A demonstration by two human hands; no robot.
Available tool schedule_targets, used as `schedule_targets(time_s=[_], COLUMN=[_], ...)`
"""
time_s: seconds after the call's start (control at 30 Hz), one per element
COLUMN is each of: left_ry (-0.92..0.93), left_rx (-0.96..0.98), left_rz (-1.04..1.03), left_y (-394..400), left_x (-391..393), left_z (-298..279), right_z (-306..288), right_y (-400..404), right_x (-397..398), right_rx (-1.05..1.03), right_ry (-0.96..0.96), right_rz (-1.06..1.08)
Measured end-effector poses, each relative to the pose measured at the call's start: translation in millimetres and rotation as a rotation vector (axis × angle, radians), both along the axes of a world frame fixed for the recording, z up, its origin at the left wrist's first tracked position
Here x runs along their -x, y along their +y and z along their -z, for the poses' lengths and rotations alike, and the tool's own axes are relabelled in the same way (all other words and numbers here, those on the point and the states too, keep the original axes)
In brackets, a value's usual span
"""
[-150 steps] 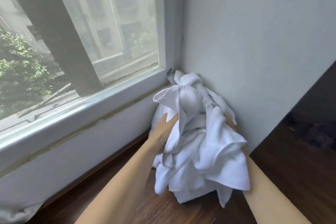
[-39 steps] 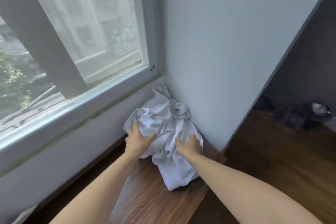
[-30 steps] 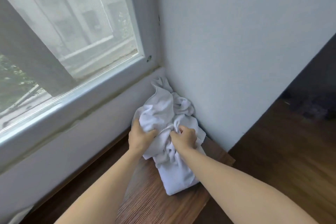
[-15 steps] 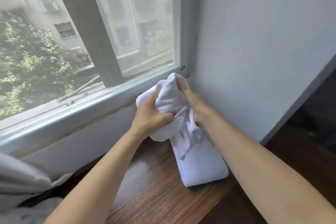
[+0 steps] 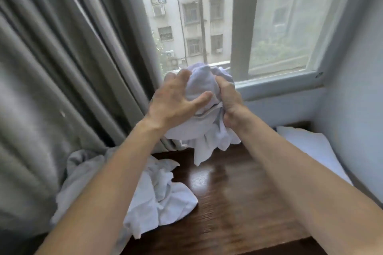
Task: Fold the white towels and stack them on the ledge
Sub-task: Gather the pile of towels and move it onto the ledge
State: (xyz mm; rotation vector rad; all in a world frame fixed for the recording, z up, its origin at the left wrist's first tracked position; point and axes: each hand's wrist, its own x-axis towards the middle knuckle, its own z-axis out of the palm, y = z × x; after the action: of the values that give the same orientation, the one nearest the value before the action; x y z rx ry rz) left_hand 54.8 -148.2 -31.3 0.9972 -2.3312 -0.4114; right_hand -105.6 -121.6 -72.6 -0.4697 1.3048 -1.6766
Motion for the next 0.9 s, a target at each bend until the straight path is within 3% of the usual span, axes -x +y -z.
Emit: schedule_targets(time_s=[0.3, 0.53, 0.63, 0.73, 0.8, 0.9], left_ry=[0.008, 0.006, -0.178, -0.413, -0.447, -0.589], left_rx=[-0.096, -0.169, -0.357, -0.579, -0.620, -0.573], left_rz=[-0.285, -0.402, -0.471, -0.396, -0.418, -0.541], left_y=[-19, -41, -62, -81, -89, -87], left_x=[-209, -302, -322, -330, -326, -314], left_z=[-10, 36, 87, 158, 183, 159], right_z=[23, 77, 113, 144, 153, 143], right_y=[-44, -55, -65, -72, -72, -75], right_x=[-236, -346, -361, -353, -341, -321], right_rx=[-0.048, -0.034, -0.233, -0.420, -0.424, -0.310], right_ry=[-0.035, -0.105, 0.015, 0.172, 0.381, 0.795], right_rz=[-0.007, -0.053, -0.336, -0.597, -0.642, -0.593])
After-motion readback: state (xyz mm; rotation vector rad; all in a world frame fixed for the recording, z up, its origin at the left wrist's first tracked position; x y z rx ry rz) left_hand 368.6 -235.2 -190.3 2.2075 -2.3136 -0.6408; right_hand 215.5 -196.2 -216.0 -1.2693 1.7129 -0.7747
